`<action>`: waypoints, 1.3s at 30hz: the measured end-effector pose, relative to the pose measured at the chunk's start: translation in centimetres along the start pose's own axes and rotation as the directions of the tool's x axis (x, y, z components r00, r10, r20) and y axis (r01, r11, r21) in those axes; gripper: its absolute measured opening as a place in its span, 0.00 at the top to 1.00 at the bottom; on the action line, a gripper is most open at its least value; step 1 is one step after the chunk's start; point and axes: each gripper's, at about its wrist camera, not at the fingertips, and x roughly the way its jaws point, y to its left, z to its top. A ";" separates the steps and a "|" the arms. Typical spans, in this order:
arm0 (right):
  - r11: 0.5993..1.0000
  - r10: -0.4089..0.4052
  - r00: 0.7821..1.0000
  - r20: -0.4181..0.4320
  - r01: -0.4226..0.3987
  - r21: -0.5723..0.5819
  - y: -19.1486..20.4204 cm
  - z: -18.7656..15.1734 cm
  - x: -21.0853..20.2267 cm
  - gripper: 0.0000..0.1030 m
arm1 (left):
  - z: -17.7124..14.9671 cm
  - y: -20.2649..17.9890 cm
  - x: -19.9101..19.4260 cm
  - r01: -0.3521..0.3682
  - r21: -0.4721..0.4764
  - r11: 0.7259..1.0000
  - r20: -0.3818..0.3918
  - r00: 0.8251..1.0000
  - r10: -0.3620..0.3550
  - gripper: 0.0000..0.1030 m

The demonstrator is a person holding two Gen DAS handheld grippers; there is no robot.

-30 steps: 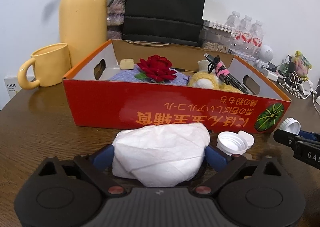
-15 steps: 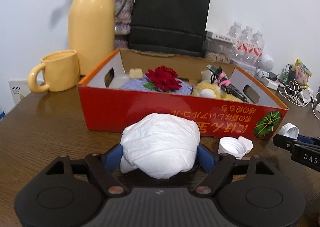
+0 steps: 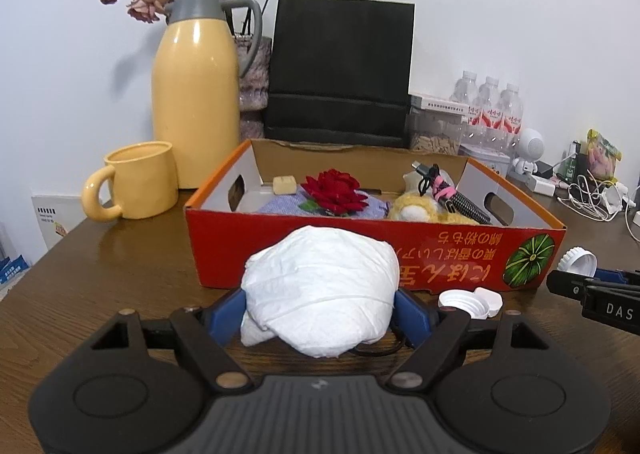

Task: Organize objects
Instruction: 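Carry the cloth with the left tool while the right tool carries the lid over the box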

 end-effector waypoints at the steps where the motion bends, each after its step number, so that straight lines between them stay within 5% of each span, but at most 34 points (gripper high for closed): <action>1: 1.000 0.001 1.000 0.004 -0.001 -0.001 0.1 0.0 -0.1 0.61 | 0.0 0.0 -0.2 0.000 0.001 1.000 0.006 1.000 0.000 0.23; 23: 0.997 0.078 0.987 0.138 -0.074 -0.038 3.3 2.7 -2.0 0.60 | 3.1 -0.3 -2.4 0.001 0.047 0.999 0.155 0.988 -0.008 0.25; 39: 0.999 0.041 0.985 0.165 -0.044 0.013 4.1 7.0 4.5 0.60 | 9.0 -0.8 4.8 -0.035 -0.018 0.999 0.167 0.985 0.038 0.28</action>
